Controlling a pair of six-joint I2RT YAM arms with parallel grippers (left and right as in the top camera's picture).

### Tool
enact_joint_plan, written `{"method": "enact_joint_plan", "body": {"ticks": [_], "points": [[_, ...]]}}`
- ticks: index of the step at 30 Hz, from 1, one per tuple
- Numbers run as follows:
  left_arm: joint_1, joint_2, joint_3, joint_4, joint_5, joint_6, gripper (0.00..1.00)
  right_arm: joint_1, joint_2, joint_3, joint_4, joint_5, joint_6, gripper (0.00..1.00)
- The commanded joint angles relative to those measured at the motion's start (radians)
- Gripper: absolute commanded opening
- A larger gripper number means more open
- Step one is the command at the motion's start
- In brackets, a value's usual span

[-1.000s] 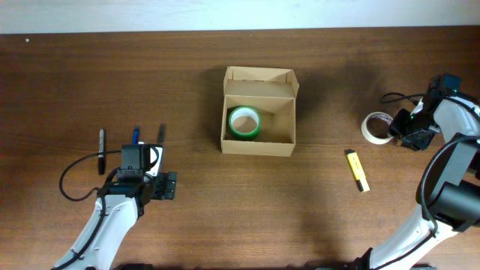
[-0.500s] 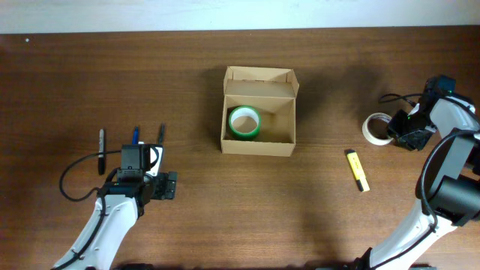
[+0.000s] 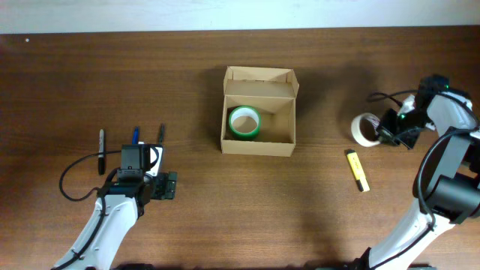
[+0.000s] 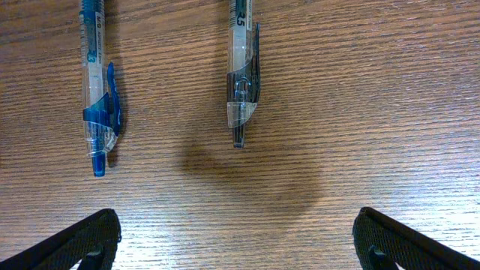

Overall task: Pack container
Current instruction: 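Grasp the white masking tape roll with the right gripper, then carry the white tape into the box and lower it onto the green tape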

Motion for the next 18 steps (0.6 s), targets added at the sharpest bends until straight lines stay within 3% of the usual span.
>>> {"method": "enact_joint_plan", "body": {"ticks": [1, 6, 10, 14, 18], "points": [[0.005, 0.005, 0.012, -0.001, 0.013, -0.009, 0.99, 0.068, -0.167, 0.115, -0.049, -0.122, -0.084, 0.04], [0.005, 0.005, 0.012, -0.001, 0.013, -0.009, 0.99, 0.272, -0.360, 0.299, -0.138, -0.117, -0.233, 0.04], [0.005, 0.005, 0.012, -0.001, 0.013, -0.009, 0.99, 0.537, -0.450, 0.372, -0.103, 0.053, -0.317, 0.04], [0.005, 0.005, 0.012, -0.001, 0.013, -0.009, 0.99, 0.794, -0.428, 0.363, -0.063, 0.270, -0.404, 0.04], [0.005, 0.005, 0.012, -0.001, 0.013, -0.009, 0.99, 0.917, -0.316, 0.354, -0.029, 0.409, -0.483, 0.04]]}}
